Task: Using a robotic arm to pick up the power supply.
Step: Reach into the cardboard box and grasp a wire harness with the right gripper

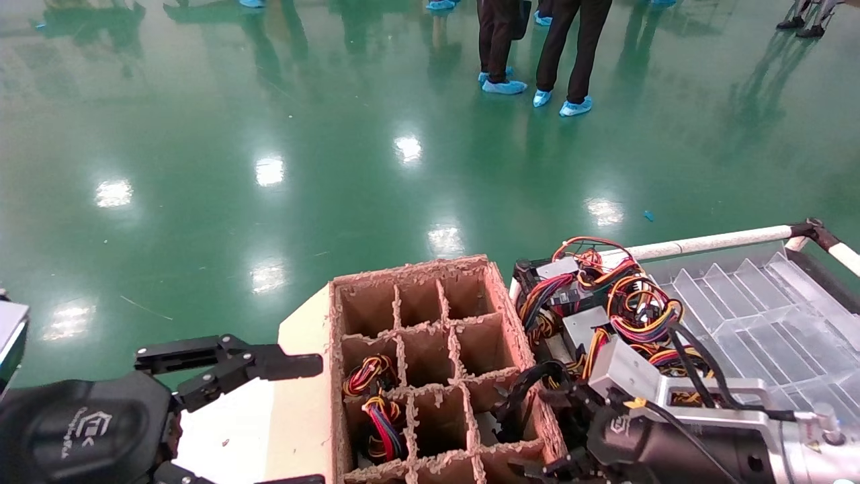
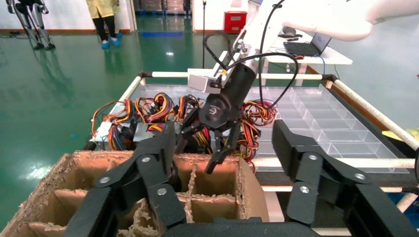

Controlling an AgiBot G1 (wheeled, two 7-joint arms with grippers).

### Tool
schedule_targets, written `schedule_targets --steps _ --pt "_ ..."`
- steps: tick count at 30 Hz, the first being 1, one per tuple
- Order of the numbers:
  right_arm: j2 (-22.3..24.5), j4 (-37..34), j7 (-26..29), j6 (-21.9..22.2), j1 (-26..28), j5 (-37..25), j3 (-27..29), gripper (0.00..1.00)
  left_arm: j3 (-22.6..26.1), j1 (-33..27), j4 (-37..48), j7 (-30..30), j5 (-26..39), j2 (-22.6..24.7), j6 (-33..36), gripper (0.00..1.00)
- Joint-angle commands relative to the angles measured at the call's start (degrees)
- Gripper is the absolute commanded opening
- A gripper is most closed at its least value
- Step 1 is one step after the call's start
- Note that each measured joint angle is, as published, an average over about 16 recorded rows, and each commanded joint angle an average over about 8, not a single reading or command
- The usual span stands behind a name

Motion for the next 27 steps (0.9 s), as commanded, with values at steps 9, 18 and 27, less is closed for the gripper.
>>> schedule_targets --steps 9,18,27 --pt "-2.93 0.04 2.17 2.09 1.38 -3.79 -1.45 0.84 0.01 0.0 0.0 0.01 -0.01 0.0 0.0 1.0" --pt "-6.5 0.06 4.42 3.4 3.49 -7.55 -3.12 0.04 0.02 -0.01 0.0 0.01 -0.02 -0.01 -0.01 1.0" --pt "-8.32 0.2 3.62 4.44 5.04 -9.46 -3.55 0.0 0.03 -0.01 0.0 0.02 -0.02 -0.01 -0.01 1.0"
